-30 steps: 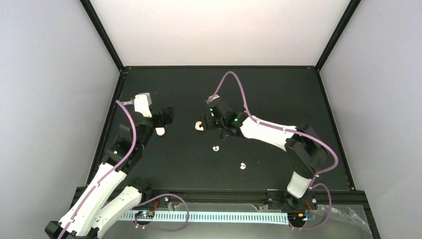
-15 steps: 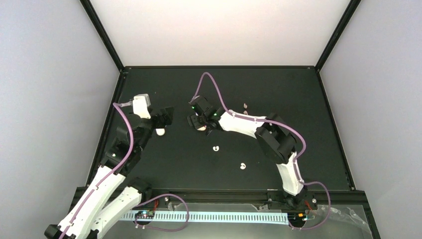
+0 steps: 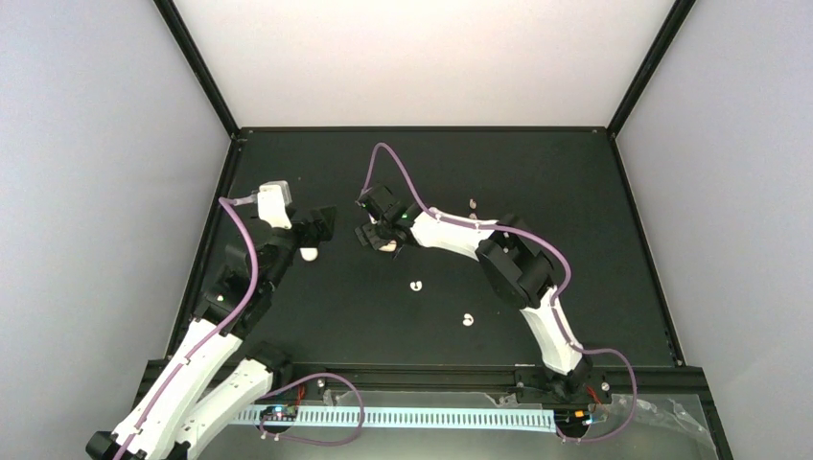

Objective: Insert the wireless bluetooth earbuds into the charging case
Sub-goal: Pick up the charging case at the center of the board.

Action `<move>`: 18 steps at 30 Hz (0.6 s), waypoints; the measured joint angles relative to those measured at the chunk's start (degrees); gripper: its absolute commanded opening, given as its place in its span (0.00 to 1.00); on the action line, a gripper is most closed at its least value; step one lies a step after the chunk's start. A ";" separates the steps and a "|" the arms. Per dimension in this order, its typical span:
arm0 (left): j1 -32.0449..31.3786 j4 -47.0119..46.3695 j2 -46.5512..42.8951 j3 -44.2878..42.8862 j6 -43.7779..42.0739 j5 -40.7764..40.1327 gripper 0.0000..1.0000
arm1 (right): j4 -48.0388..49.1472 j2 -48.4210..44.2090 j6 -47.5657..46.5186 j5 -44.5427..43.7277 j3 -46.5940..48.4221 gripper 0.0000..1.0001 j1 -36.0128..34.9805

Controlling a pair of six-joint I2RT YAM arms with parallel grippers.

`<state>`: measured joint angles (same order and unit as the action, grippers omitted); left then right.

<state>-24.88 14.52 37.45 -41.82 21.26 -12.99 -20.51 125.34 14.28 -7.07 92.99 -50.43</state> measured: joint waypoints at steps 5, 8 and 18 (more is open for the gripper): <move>0.00 -0.07 0.00 0.00 0.00 0.70 0.99 | -0.52 1.05 -0.92 2.12 0.37 0.89 0.00; 0.00 -0.11 0.02 0.00 0.00 1.09 0.99 | -0.61 1.05 -1.14 3.80 -0.09 0.87 0.00; 0.00 -1.03 0.02 0.00 0.00 2.78 0.99 | -0.42 -1.11 -1.33 6.64 -3.82 0.78 -0.07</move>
<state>-24.88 13.50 37.47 -41.82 21.26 -10.22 -20.93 124.22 12.95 -0.43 89.17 -50.50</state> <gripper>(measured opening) 0.988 0.791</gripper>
